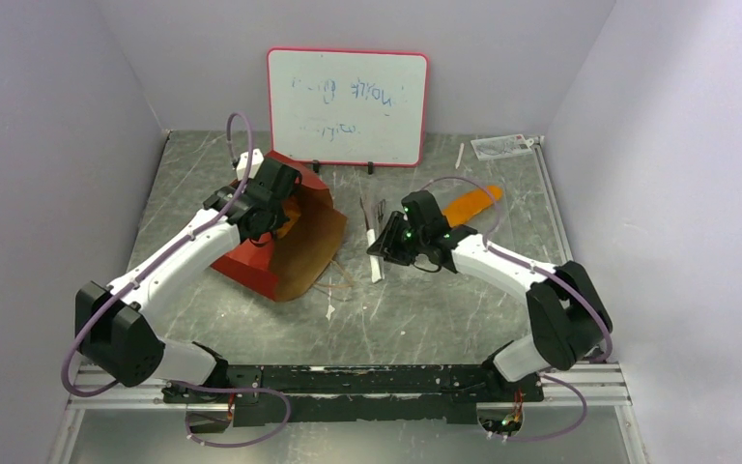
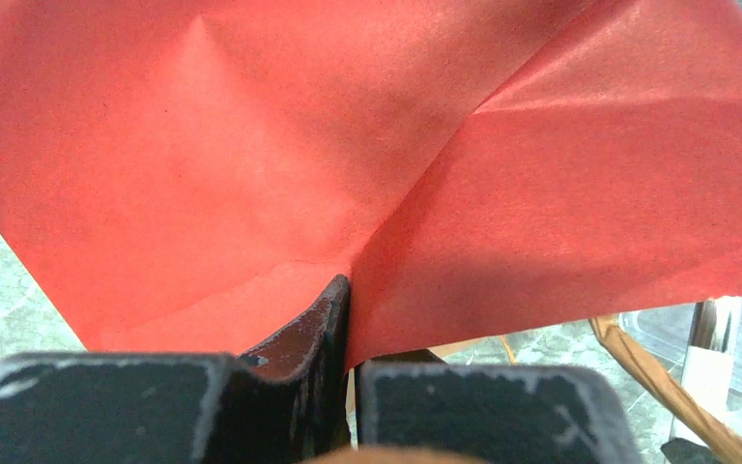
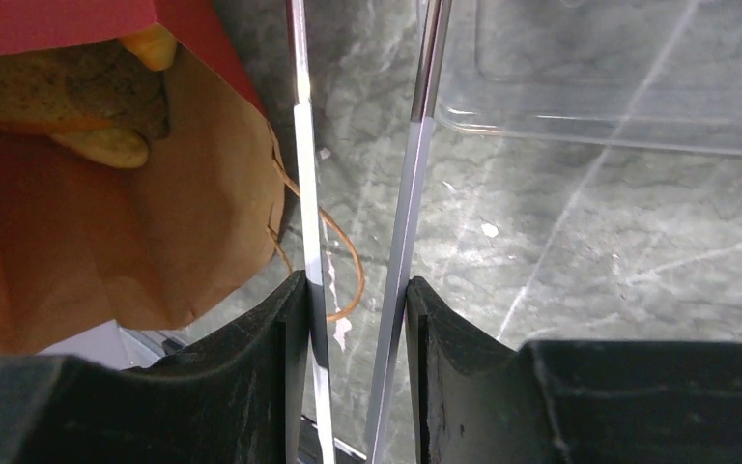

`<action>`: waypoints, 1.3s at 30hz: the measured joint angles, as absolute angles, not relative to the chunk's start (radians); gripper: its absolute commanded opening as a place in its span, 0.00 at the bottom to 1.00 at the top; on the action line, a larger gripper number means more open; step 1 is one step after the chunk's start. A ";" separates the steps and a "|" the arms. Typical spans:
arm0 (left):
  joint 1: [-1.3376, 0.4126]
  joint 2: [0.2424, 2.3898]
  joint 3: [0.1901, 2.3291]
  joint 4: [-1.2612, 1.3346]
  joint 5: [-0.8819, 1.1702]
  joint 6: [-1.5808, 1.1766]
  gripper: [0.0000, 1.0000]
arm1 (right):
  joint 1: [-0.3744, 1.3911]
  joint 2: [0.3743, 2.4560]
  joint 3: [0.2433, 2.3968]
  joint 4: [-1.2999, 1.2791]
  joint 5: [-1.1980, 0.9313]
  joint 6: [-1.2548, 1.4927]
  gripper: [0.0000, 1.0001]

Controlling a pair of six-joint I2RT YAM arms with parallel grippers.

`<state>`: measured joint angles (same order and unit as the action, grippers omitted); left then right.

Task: Take the fake bread out of the paper bag
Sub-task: Move the container to the center of the board.

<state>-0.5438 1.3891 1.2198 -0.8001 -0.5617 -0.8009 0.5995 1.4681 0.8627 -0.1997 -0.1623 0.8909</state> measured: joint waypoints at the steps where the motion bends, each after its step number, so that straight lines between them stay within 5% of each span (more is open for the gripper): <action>1: -0.544 1.388 1.220 -0.802 -0.564 -0.803 0.10 | 0.600 1.479 0.873 -0.195 -0.164 0.889 0.03; 9: -0.538 1.377 1.217 -0.814 -0.577 -0.825 0.10 | 0.602 1.529 0.952 -0.199 -0.160 0.854 0.04; 23: -0.538 1.375 1.214 -0.818 -0.579 -0.839 0.10 | 0.604 1.327 0.911 -0.274 -0.067 0.827 0.02; 39: -0.538 1.375 1.214 -0.809 -0.554 -0.816 0.09 | 0.609 1.200 0.855 -0.479 0.259 0.797 0.00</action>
